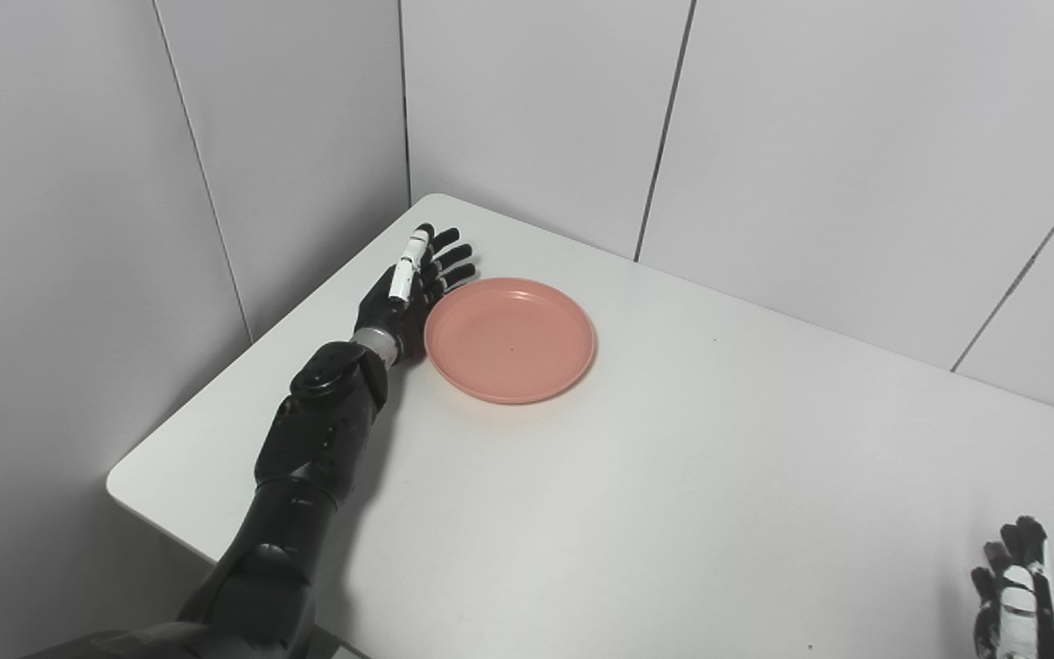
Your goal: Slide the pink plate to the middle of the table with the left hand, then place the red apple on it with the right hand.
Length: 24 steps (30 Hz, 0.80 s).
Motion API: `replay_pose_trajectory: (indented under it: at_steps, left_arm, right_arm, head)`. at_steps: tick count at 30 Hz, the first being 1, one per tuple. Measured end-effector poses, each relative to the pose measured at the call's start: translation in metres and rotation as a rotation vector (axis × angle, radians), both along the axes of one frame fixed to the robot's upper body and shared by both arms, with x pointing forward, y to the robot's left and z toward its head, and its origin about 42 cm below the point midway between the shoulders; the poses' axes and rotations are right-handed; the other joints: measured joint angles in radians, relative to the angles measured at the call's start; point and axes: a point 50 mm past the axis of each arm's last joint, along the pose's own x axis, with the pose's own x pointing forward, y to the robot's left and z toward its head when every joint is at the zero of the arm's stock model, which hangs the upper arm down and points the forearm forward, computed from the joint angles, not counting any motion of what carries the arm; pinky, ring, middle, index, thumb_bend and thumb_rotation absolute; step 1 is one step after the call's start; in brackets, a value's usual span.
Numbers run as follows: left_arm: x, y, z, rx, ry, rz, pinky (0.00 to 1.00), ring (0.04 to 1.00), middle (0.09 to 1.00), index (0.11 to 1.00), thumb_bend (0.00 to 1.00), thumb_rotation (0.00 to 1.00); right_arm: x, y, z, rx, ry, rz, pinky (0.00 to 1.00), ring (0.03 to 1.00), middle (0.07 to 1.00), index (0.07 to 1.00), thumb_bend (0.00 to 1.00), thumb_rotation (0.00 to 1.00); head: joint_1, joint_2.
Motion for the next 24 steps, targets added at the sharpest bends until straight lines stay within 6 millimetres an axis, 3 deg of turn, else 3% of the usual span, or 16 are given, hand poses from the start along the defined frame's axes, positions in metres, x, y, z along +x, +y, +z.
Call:
replay_pose_trajectory:
  at_steps: [24]
  left_arm:
    - [0.004, -0.036, -0.002, 0.037, -0.013, -0.081, 0.87, 0.871, 0.874, 0.868, 0.34, 1.00]
  right_arm:
    - [0.000, 0.000, 0.000, 0.010, 0.001, 0.001, 1.00, 1.000, 0.999, 1.000, 0.00, 1.00]
  head:
    - [-0.003, 0.014]
